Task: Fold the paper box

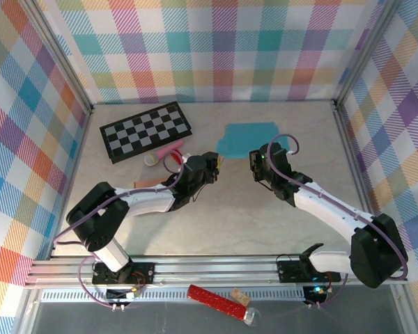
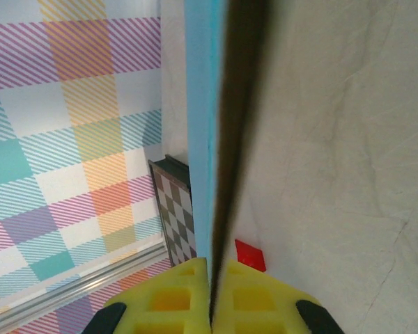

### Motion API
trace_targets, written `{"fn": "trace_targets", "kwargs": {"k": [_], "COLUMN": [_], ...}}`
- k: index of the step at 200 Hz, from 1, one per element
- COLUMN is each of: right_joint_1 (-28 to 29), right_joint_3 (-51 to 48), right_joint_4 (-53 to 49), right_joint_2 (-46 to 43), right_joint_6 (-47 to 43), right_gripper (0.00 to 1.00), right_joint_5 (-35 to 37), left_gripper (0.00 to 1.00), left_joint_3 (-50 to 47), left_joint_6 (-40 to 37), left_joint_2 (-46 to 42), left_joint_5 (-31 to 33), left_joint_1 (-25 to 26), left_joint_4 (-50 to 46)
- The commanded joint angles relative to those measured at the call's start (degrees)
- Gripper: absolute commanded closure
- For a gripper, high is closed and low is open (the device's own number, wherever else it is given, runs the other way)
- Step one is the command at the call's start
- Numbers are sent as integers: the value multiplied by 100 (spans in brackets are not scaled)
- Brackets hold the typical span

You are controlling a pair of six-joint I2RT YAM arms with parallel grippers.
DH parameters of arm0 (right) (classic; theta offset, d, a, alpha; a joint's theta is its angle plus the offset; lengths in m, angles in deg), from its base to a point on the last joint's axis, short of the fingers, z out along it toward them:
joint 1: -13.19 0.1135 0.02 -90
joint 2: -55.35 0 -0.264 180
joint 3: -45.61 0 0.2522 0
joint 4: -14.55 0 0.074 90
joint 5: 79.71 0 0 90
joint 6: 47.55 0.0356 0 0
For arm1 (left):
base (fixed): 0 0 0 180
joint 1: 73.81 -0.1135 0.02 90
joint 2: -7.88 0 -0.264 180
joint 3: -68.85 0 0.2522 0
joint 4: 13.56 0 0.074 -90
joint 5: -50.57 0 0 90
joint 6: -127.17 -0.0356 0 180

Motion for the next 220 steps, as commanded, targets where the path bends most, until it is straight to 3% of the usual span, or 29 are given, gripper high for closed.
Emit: {"fn": "trace_targets", "kwargs": {"k": [1, 29, 52, 75, 92, 109, 124, 153, 220], "right_joint_1": [-234, -621, -940, -1134, -1229, -1311, -1360, -1381, -1421], "right_joint_3": [479, 1154, 1838, 2730, 3336, 3752, 4121, 4662, 4880], "right_joint_4": [-647, -1288, -1849, -2745, -3261, -3605, -3950, -4440, -4715], "right_joint_2": [-128, -144, -32, 181, 352, 510, 650, 890, 1091], "right_joint_6": [-208, -394, -581, -809, -1017, -1074, -1115, -1249, -1310], "right_gripper": [100, 100, 100, 100, 100, 100, 100, 100, 100], "right_joint_5": [-238, -639, -1142, -1516, -1738, -2045, -2280, -2512, -3037], "left_gripper": [61, 48, 47, 48, 48, 48, 48, 46, 43], "left_joint_3": [151, 458, 799, 1182, 1573, 1668, 1479, 1307, 1707], "left_joint_6": [-280, -1613, -3148, -5295, -7250, -8486, -9242, -10013, -10367], "left_joint_2": [-503, -1139, -1558, -1799, -1831, -1855, -2036, -2096, -1404], "left_joint_5": [-284, -1013, -1599, -1935, -1862, -1743, -1787, -1619, -1189], "left_joint_1": [14, -250, -542, -693, -480, -339, -263, -133, -87], "left_joint_4": [-582, -2021, -3169, -3952, -4644, -4838, -4393, -3683, -3328]}}
